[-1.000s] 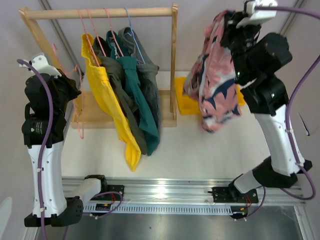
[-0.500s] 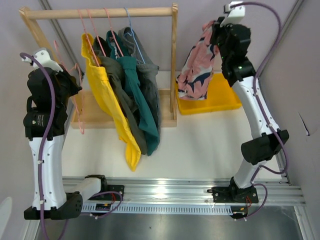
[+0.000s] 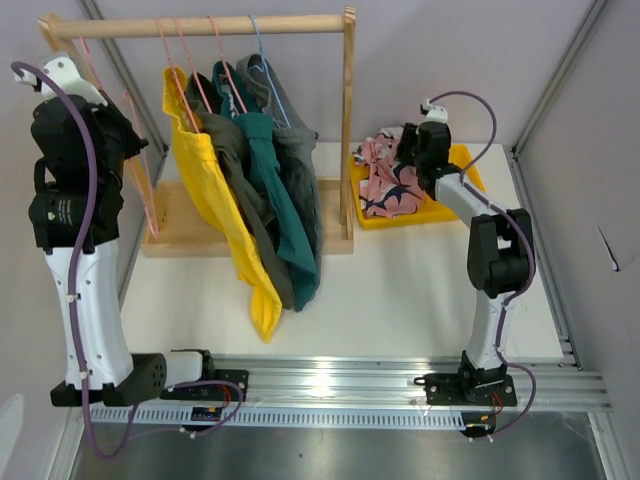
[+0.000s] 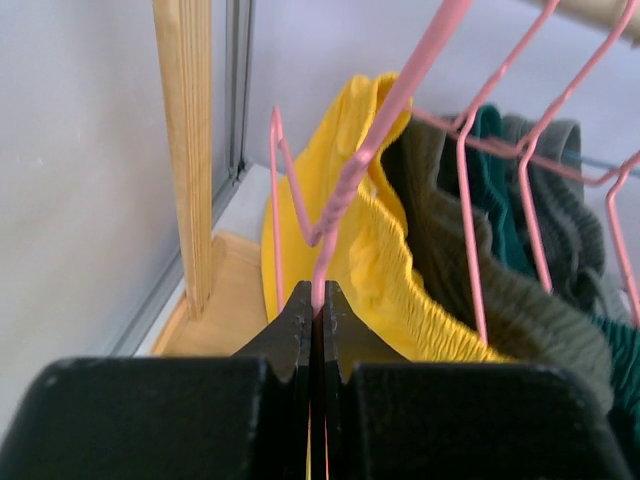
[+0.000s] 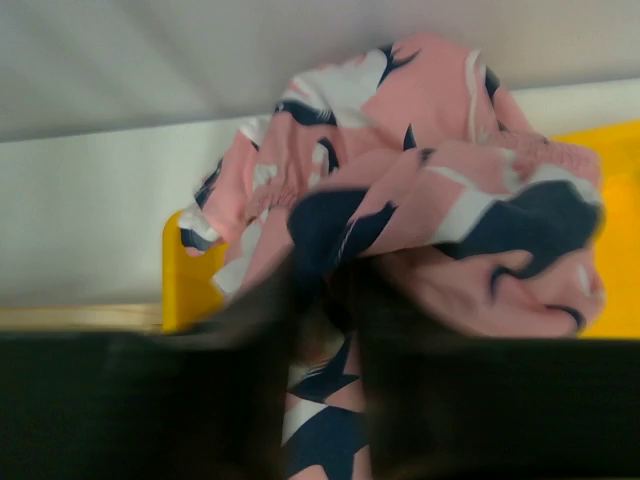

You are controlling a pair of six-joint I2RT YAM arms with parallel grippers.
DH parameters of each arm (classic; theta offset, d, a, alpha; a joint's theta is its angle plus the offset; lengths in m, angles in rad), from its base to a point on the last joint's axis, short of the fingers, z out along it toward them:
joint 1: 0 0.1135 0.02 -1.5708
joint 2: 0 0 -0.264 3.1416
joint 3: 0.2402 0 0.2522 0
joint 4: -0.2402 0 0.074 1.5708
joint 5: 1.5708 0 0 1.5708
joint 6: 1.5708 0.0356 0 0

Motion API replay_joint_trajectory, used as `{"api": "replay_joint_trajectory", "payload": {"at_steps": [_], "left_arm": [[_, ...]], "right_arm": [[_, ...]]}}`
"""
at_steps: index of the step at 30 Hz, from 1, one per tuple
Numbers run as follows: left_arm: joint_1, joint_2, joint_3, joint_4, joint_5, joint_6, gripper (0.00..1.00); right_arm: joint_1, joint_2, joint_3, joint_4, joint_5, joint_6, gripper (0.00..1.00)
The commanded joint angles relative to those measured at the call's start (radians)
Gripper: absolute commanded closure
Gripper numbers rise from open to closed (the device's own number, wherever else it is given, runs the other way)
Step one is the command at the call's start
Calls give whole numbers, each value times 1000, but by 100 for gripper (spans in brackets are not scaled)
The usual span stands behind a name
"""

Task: Remove the shorts from the hanger

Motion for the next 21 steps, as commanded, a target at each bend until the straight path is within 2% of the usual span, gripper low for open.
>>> {"api": "replay_joint_trajectory", "payload": {"at_steps": [1, 2, 6, 11, 12, 16, 21], "left_arm": [[-7, 56, 136, 3, -27, 46, 100], [2, 70, 155, 3, -15, 53, 100], [51, 166, 263, 4, 88, 63, 100], [137, 266, 365, 13, 209, 32, 100], [158, 280, 370, 24, 281, 23, 100], [212, 344, 407, 90, 424, -2, 100], [248, 414, 418, 161, 577, -31, 100]], "right_arm": [[-35, -58, -58, 43, -111, 120, 18], [-35, -90, -175, 111, -111, 133, 1], [1, -270, -421, 192, -102, 180, 1], [120, -471, -676, 265, -68, 212, 1], [139, -520, -711, 278, -65, 218, 1], [244, -585, -872, 347, -57, 219, 1], [358, -588, -969, 429, -53, 207, 1]]}}
